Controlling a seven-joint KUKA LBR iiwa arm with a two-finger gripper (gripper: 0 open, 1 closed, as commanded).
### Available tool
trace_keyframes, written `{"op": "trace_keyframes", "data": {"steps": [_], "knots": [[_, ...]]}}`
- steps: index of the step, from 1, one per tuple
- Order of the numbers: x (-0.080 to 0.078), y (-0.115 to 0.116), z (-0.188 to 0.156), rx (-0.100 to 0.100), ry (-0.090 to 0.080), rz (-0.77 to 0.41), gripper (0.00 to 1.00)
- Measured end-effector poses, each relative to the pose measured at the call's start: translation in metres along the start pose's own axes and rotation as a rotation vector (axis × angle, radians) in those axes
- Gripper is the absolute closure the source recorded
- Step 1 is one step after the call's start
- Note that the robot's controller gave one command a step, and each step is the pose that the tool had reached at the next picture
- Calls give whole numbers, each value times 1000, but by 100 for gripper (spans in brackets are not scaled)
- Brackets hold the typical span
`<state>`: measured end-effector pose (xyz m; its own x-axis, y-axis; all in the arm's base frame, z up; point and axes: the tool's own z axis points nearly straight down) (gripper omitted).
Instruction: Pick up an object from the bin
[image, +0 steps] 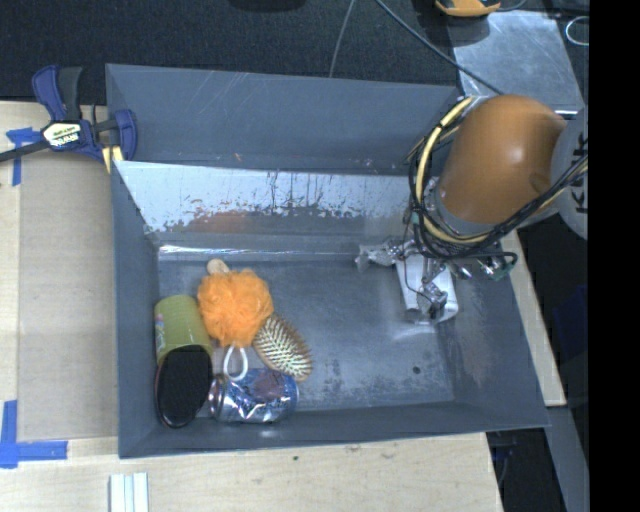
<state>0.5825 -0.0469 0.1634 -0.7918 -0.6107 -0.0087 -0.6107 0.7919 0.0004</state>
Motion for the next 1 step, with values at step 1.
{"op": "trace_keyframes", "data": {"steps": [1], "knots": [[-7, -67, 15, 6, -5, 102, 0]]}}
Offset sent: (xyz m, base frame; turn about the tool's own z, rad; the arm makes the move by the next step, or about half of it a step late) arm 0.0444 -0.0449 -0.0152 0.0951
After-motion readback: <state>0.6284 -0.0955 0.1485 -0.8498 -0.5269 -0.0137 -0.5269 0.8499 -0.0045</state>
